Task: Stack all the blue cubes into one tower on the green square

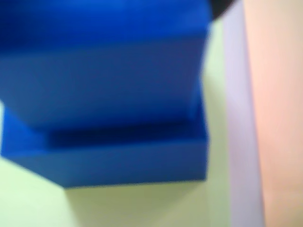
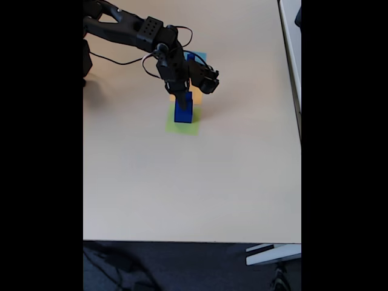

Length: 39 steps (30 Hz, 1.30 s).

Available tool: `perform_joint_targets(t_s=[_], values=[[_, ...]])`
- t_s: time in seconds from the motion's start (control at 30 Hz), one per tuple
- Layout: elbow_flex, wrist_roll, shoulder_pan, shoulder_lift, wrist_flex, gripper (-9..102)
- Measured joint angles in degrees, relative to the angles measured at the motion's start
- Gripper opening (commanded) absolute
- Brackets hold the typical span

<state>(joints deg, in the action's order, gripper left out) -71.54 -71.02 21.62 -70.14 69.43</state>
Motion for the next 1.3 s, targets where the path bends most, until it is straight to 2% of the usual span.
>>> perform_joint_targets(t_s=[1.13, 1.3], values=[[0.0, 0.18, 0.44, 0.0, 0.0, 0], [0.0, 0.44, 0.44, 0.0, 0.0, 3]])
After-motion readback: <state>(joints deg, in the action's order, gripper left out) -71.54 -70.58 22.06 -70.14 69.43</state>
